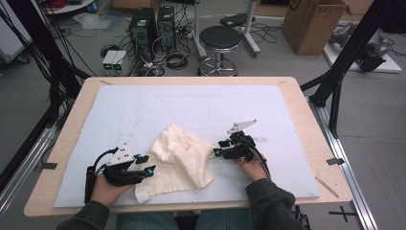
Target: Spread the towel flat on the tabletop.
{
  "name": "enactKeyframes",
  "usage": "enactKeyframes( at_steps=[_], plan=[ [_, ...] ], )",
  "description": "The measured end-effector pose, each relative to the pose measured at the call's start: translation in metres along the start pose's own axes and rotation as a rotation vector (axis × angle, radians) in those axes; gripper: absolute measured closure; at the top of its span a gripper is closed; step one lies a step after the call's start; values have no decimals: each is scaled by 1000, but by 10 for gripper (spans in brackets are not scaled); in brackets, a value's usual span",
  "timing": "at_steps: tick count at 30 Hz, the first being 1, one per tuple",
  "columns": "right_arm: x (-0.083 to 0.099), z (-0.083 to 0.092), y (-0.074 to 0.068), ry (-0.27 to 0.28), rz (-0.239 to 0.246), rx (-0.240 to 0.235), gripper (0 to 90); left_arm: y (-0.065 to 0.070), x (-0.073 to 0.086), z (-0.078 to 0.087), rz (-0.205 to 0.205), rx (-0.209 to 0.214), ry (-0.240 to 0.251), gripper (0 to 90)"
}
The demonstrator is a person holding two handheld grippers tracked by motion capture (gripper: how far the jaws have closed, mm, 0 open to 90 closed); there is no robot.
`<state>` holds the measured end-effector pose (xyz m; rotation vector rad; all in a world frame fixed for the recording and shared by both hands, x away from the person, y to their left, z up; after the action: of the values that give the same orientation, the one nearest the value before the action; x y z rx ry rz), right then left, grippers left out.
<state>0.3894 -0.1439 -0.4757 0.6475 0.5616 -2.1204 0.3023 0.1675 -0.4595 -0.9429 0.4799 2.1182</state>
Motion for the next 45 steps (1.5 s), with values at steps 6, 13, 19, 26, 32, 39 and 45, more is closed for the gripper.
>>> enactKeyframes(
  at_steps=[6, 13, 19, 26, 32, 39, 45],
  plan=[
    [-1, -10, -2, -26, 21, -4, 655, -2, 3, -2, -4, -1, -25, 547],
    [-1, -9, -7, -52, 44, -52, 859, -3, 5, -3, -1, -5, -29, 550],
    [-26, 9, 4, -95, 76, 35, 862, -5, 3, 0, -1, -2, -10, 552],
    [-69, 24, 36, -112, 59, 147, 862, -5, 2, 0, 2, 1, -3, 552],
    [-78, 30, 69, -97, -34, 296, 646, -5, 2, -1, 6, 0, 3, 539],
    [-68, 49, 44, 0, 30, 199, 610, -5, 1, 0, 7, -5, 5, 507],
    [-33, 53, 6, 42, 121, 89, 593, -2, 1, 2, -1, 0, 9, 482]
  ],
)
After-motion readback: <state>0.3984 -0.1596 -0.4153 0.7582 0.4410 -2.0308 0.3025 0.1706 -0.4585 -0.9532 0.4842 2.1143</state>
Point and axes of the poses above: each handheld gripper's, and its own axes: z roughly backward along the jaws, x roughly out of its underside, y roughly to its right, the point moved 6 cm from there along -z, roughly forward along the jaws, and after that the axes turned 8 degrees about -y, right-handed, at the moved point
